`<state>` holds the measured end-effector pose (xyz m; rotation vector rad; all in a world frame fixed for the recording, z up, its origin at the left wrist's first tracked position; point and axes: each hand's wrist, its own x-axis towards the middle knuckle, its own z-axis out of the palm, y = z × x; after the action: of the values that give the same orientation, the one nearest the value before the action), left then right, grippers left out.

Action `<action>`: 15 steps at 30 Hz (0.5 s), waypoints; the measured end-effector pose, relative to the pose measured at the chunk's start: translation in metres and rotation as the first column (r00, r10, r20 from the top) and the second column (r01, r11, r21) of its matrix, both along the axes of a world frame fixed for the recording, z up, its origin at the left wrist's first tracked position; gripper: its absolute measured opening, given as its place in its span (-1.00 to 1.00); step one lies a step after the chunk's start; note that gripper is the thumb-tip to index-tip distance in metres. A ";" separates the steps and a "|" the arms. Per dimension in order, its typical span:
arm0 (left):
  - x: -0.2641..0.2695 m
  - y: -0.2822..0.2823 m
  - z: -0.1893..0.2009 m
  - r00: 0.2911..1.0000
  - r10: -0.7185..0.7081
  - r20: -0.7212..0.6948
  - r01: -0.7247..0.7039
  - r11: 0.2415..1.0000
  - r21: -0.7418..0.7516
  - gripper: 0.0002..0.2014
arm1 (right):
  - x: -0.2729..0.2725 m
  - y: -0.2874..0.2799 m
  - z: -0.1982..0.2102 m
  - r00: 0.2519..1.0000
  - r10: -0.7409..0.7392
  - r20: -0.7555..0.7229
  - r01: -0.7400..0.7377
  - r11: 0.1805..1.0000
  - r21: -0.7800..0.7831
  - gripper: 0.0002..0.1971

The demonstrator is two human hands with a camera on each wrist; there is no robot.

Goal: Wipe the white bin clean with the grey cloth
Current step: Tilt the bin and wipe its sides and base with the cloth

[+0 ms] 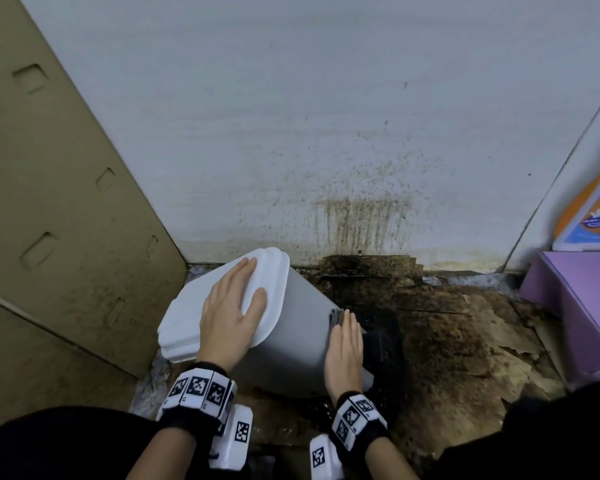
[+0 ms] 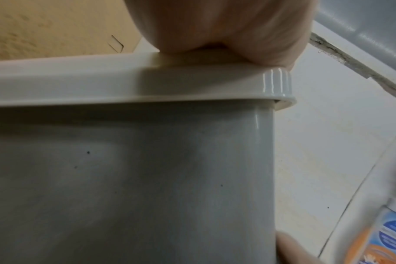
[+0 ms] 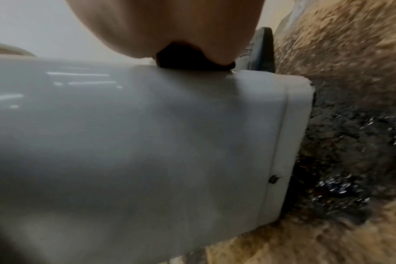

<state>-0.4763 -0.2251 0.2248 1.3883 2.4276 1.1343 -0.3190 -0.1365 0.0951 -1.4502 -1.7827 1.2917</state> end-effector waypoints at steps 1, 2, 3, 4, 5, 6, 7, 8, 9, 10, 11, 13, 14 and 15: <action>0.000 0.000 0.000 1.000 0.001 -0.002 -0.001 1.000 -0.004 -0.37 | -0.004 -0.001 0.002 1.000 0.004 0.007 -0.004 1.000 -0.003 -0.49; 0.001 0.000 0.000 1.000 -0.001 -0.007 0.001 1.000 -0.007 -0.37 | -0.008 -0.006 0.008 1.000 0.002 0.005 -0.002 1.000 0.021 -0.50; 0.001 0.000 0.000 1.000 -0.003 -0.014 0.003 1.000 -0.007 -0.36 | -0.013 -0.013 0.015 1.000 -0.005 -0.008 0.006 0.998 0.068 -0.50; 0.002 0.001 0.000 1.000 -0.006 -0.021 0.006 1.000 -0.007 -0.36 | -0.019 -0.021 0.022 0.999 -0.013 -0.034 0.017 0.993 0.121 -0.50; 0.003 0.003 0.000 1.000 -0.006 -0.025 0.006 1.000 -0.006 -0.35 | -0.025 -0.032 0.035 0.996 -0.022 -0.088 0.034 0.989 0.142 -0.51; 0.004 0.004 0.000 1.000 -0.005 -0.028 0.005 1.000 -0.007 -0.35 | -0.030 -0.045 0.049 0.988 -0.020 -0.156 0.042 0.989 0.139 -0.52; 0.005 0.005 0.000 1.000 -0.003 -0.030 0.003 1.000 -0.009 -0.35 | -0.035 -0.056 0.061 0.977 -0.007 -0.215 0.040 0.988 0.149 -0.52; 0.004 0.006 0.000 1.000 -0.001 -0.030 0.001 1.000 -0.010 -0.34 | -0.038 -0.066 0.070 0.966 0.018 -0.258 0.030 0.983 0.181 -0.52; 0.004 0.006 0.000 1.000 0.002 -0.028 -0.003 1.000 -0.011 -0.35 | -0.041 -0.073 0.075 0.961 0.047 -0.274 0.016 0.975 0.222 -0.50; 0.003 0.005 0.000 1.000 0.005 -0.023 -0.006 1.000 -0.011 -0.35 | -0.041 -0.077 0.074 0.959 0.077 -0.273 -0.002 0.964 0.265 -0.49; 0.002 0.005 0.000 1.000 0.007 -0.018 -0.007 1.000 -0.009 -0.35 | -0.041 -0.078 0.071 0.960 0.103 -0.259 -0.019 0.952 0.306 -0.49; -0.001 0.004 0.000 1.000 0.006 -0.006 -0.006 1.000 -0.008 -0.35 | -0.033 -0.075 0.061 0.970 0.147 -0.195 -0.062 0.920 0.387 -0.47; -0.001 0.003 0.000 1.000 0.005 0.000 -0.005 1.000 -0.007 -0.35 | -0.028 -0.073 0.052 0.974 0.161 -0.157 -0.082 0.904 0.419 -0.47; -0.002 0.003 0.000 1.000 0.004 0.007 -0.004 1.000 -0.002 -0.34 | -0.022 -0.070 0.043 0.979 0.162 -0.121 -0.093 0.894 0.438 -0.46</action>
<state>-0.4785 -0.2224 0.2248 1.3772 2.4270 1.1354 -0.3407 -0.2064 0.1377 -0.9751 -1.9294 0.9546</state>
